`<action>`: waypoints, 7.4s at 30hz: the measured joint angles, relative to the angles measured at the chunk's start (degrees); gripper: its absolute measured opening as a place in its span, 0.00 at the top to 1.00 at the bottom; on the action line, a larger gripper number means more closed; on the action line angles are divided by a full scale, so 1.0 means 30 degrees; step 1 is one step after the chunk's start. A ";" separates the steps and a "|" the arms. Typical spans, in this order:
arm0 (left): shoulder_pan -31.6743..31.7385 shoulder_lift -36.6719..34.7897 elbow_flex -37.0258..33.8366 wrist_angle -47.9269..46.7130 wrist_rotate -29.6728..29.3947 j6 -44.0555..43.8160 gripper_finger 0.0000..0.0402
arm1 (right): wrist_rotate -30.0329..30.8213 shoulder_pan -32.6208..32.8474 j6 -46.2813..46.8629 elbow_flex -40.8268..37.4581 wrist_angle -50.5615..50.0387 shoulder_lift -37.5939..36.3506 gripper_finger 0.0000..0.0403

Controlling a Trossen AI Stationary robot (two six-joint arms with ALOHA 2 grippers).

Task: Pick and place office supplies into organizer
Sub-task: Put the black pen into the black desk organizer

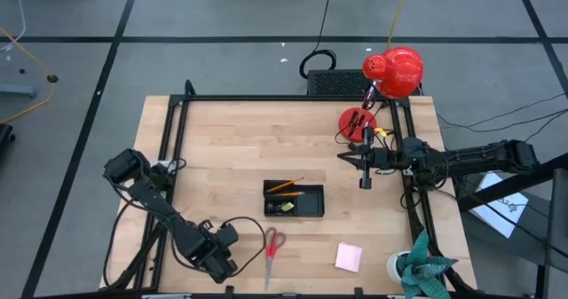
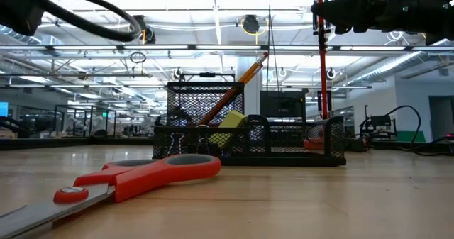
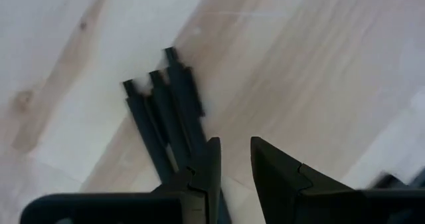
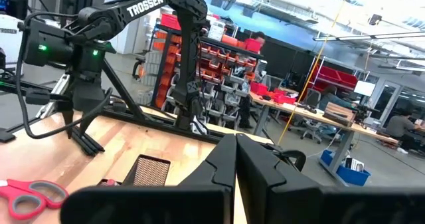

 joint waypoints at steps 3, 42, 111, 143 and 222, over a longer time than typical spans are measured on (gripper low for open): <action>0.0000 0.0000 -0.0088 0.0037 -0.0184 -0.0034 0.78 | 0.0000 0.0000 -0.0005 0.0000 -0.0002 0.0000 0.99; 0.0678 0.0277 -0.3077 0.5442 -0.1046 -0.0828 0.97 | -0.0007 0.0000 0.0038 0.0000 0.0013 0.0000 0.99; 1.1146 -0.1819 -1.0848 3.4111 -0.3168 2.8999 0.98 | -0.0015 0.0022 0.0037 0.0000 0.0173 -0.0003 0.99; 1.2061 -0.1971 -1.0856 3.3577 -0.2180 2.7975 0.68 | 0.0000 0.0022 -0.0014 0.0000 0.0231 -0.0002 0.99; 0.3745 -0.0415 -0.1282 -0.2543 0.5167 0.0286 0.70 | 0.0000 0.0022 0.0072 -0.0007 -0.0126 -0.0005 0.99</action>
